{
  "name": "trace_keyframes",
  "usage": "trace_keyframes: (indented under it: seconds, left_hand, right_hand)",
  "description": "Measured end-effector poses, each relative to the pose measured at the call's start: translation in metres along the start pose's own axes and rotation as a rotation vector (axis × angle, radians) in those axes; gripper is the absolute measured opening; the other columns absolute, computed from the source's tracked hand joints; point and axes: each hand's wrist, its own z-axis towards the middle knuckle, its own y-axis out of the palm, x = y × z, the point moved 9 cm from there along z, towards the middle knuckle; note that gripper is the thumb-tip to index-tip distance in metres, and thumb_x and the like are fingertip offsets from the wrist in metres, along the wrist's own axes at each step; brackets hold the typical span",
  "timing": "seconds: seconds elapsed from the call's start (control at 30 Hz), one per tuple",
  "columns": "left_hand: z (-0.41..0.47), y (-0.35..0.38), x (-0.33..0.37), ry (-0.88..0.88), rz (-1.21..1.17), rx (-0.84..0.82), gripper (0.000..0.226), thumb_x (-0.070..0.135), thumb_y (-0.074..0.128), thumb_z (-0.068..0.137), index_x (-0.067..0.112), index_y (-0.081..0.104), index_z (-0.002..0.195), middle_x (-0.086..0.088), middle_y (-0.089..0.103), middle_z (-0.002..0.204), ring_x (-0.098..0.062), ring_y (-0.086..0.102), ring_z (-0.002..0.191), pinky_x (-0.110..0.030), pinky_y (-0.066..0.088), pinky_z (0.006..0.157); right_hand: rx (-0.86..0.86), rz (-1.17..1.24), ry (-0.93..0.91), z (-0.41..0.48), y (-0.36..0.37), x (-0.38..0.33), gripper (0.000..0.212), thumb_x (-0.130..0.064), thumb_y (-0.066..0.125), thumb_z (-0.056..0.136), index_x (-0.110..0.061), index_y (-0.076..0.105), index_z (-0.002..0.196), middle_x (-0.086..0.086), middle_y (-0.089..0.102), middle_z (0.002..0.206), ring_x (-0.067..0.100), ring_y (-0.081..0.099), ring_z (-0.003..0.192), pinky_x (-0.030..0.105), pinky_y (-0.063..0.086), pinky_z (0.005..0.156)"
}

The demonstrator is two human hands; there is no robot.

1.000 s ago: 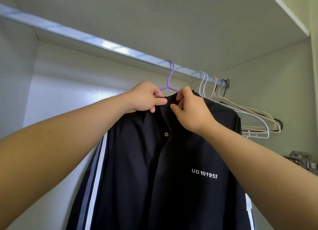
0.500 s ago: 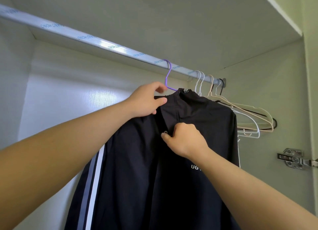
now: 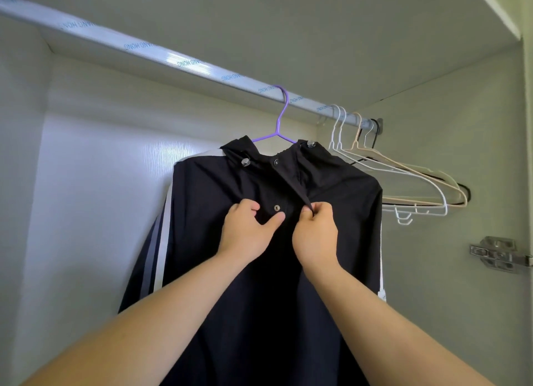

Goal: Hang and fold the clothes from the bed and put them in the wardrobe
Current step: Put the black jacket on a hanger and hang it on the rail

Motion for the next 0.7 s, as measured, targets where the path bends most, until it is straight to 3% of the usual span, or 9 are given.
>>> trace_keyframes:
  seconds: [0.1,0.17,0.23,0.33,0.47,0.53,0.6,0.7]
  left_hand:
    - [0.004,0.007,0.006,-0.051,-0.115,-0.008,0.062,0.065,0.074,0.075,0.018,0.068,0.115,0.009,0.067,0.106,-0.004,0.063,0.096,-0.018,0.048,0.078]
    - [0.005,0.009,0.014,-0.007,-0.133,-0.011,0.033,0.051,0.076,0.082,0.019,0.067,0.079,0.014,0.063,0.072,0.001,0.056,0.066,-0.018,0.041,0.062]
    - [0.007,0.007,0.02,0.032,-0.128,0.01,0.039,0.036,0.076,0.085,0.023,0.05,0.059,0.015,0.053,0.054,-0.002,0.047,0.051,-0.018,0.039,0.055]
    - [0.009,-0.001,0.015,-0.03,-0.198,0.017,0.017,0.03,0.082,0.082,0.032,0.066,0.079,0.018,0.068,0.073,0.004,0.066,0.069,-0.009,0.046,0.063]
    - [0.003,-0.003,0.01,-0.015,-0.28,-0.063,0.028,0.018,0.089,0.075,0.037,0.068,0.081,0.013,0.074,0.08,0.006,0.07,0.073,-0.013,0.055,0.071]
    - [-0.001,-0.003,0.006,-0.035,-0.324,-0.097,0.032,0.014,0.09,0.072,0.037,0.07,0.082,0.011,0.076,0.081,0.004,0.072,0.076,-0.017,0.057,0.075]
    - [0.0,-0.005,0.005,-0.038,-0.35,-0.107,0.031,0.013,0.091,0.071,0.034,0.073,0.083,0.011,0.077,0.082,0.0,0.073,0.078,-0.02,0.058,0.078]
    - [0.003,-0.01,0.01,-0.001,-0.304,-0.114,0.027,0.014,0.089,0.073,0.034,0.075,0.082,0.014,0.077,0.082,0.002,0.073,0.08,-0.022,0.058,0.081]
  right_hand:
    - [-0.004,0.041,-0.003,0.005,-0.001,0.004,0.009,-0.026,0.044,0.105,-0.021,0.052,0.107,-0.007,0.061,0.089,0.005,0.057,0.077,0.022,0.039,0.061]
    - [-0.013,0.036,-0.009,0.006,0.0,0.006,0.009,-0.027,0.046,0.104,-0.022,0.054,0.105,-0.006,0.063,0.088,0.005,0.057,0.075,0.022,0.039,0.059]
    - [-0.016,0.03,-0.02,0.006,0.0,0.007,0.01,-0.031,0.049,0.103,-0.024,0.055,0.1,-0.007,0.064,0.084,0.005,0.058,0.072,0.021,0.039,0.058]
    - [-0.021,0.022,-0.031,0.002,0.0,0.006,0.015,-0.037,0.055,0.101,-0.025,0.062,0.096,-0.008,0.067,0.077,0.005,0.061,0.07,0.021,0.042,0.062]
    - [-0.075,-0.004,-0.054,-0.01,0.006,0.002,0.026,-0.04,0.062,0.096,-0.034,0.066,0.071,-0.022,0.068,0.066,-0.006,0.063,0.066,0.008,0.04,0.055]
    - [-0.136,0.023,-0.046,-0.014,0.015,0.001,0.03,-0.031,0.063,0.094,-0.025,0.068,0.066,-0.017,0.059,0.053,-0.001,0.054,0.05,0.009,0.035,0.049]
    - [-0.199,0.069,-0.001,-0.016,0.023,0.002,0.024,-0.02,0.059,0.092,-0.018,0.072,0.071,-0.011,0.054,0.052,0.003,0.043,0.048,0.019,0.036,0.049]
    - [-0.197,0.071,-0.023,-0.017,0.024,-0.002,0.037,-0.011,0.05,0.094,-0.031,0.07,0.069,-0.015,0.054,0.053,0.001,0.043,0.049,0.017,0.036,0.049]
